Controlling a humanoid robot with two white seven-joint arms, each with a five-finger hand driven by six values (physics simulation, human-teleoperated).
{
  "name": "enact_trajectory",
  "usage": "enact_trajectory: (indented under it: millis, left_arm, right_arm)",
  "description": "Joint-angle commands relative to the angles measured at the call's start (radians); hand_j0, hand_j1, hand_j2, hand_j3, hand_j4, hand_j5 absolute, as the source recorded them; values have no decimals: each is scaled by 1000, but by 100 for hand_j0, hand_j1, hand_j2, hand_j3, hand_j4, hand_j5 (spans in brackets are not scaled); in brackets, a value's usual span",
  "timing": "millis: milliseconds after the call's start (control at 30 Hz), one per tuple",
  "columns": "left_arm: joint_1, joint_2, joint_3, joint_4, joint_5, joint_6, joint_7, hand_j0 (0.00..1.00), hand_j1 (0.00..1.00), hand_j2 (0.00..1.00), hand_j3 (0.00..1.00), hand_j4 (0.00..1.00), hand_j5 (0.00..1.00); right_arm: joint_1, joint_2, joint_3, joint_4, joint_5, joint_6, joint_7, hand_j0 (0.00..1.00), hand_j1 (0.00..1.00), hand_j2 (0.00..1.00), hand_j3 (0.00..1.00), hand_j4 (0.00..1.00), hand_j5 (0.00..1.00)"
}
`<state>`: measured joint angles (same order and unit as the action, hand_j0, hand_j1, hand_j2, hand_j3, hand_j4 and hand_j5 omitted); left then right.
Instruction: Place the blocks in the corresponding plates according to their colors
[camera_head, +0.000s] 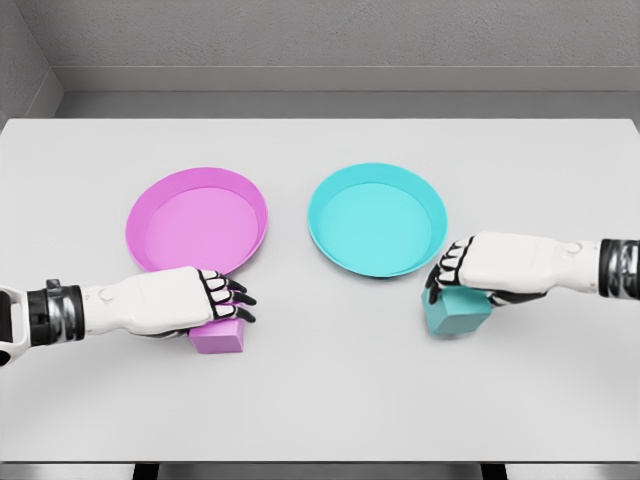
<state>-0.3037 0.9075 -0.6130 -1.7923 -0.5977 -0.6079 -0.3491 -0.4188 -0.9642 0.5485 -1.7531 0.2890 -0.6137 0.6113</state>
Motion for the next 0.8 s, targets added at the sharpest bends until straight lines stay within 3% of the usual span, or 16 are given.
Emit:
enact_trajectory:
  millis: [0,133,300,767]
  left_arm:
    - [0,-4,-2,1,-10,-3,-2,60,60,60,60,60,60]
    - [-5,-4,-4,1,-8,-3,-1,58,58,58,58,58,58]
    - [-12,-7,-2,1,-5,-3,4,49,49,49,49,49,49]
    - [-77,-6,-1,2,73,-3,24,49,49,49,49,49,49]
  right_arm:
    - [0,-4,-13,0,-8,3,0,64,64,64,64,64,64]
    - [-41,-4,-16,0,-11,3,-1,64,64,64,64,64,64]
    - [-84,1,-15,0,-13,3,-1,64,64,64,64,64,64]
    - [-167,27,-1,7,-11,32,-1,64,64,64,64,64,64]
